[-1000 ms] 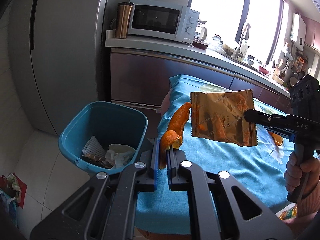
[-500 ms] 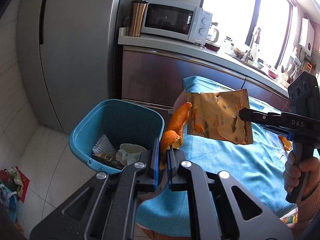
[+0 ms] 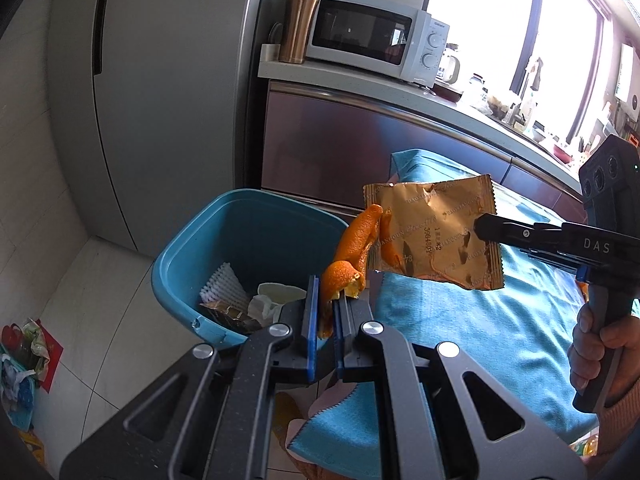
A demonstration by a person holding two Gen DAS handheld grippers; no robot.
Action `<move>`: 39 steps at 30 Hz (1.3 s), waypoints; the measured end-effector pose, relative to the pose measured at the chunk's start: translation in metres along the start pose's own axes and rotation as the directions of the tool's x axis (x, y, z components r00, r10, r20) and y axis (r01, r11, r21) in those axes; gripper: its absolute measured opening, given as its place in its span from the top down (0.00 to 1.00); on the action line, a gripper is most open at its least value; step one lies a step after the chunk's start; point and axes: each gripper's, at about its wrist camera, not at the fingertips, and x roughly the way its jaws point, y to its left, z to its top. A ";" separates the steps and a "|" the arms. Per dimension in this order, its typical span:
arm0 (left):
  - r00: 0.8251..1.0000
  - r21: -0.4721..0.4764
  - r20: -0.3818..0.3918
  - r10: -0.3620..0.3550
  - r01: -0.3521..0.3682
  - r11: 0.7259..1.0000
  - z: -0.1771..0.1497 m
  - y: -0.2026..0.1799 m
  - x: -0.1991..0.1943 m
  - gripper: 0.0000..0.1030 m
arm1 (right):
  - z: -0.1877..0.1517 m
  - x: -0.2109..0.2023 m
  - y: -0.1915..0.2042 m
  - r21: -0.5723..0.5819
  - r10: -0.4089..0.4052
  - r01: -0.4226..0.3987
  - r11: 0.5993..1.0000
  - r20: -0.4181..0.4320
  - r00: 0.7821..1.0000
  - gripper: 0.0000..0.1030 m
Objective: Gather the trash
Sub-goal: 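Carry the orange peel and gold wrapper to the teal bin and open both tools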
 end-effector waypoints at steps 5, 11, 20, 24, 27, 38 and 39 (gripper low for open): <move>1.000 -0.014 -0.006 0.012 -0.012 1.000 -0.001 0.006 0.005 0.93 | 0.002 0.014 0.003 -0.005 -0.006 0.006 1.000 -0.019 1.000 0.98; 1.000 -0.033 -0.011 0.022 -0.022 0.999 -0.002 0.015 0.008 0.93 | 0.004 0.026 0.002 0.000 -0.013 0.013 1.000 -0.032 0.999 0.98; 0.999 -0.054 -0.016 0.031 -0.032 0.998 -0.001 0.022 0.013 0.93 | 0.007 0.043 0.005 0.003 -0.020 0.020 1.000 -0.052 0.998 0.98; 0.999 -0.068 -0.022 0.033 -0.034 0.997 -0.002 0.026 0.017 0.93 | 0.009 0.052 0.007 -0.001 -0.029 0.029 1.000 -0.065 0.997 0.98; 0.999 -0.079 -0.028 0.034 -0.036 0.996 -0.002 0.030 0.021 0.93 | 0.011 0.061 0.009 -0.005 -0.039 0.039 0.999 -0.080 0.996 0.98; 0.997 -0.124 -0.057 0.047 -0.053 0.991 -0.003 0.044 0.042 0.93 | 0.015 0.099 0.018 -0.042 -0.092 0.087 0.995 -0.151 0.984 0.98; 0.997 -0.126 -0.060 0.047 -0.055 0.990 -0.004 0.045 0.044 0.93 | 0.014 0.103 0.019 -0.045 -0.098 0.092 0.995 -0.158 0.983 0.98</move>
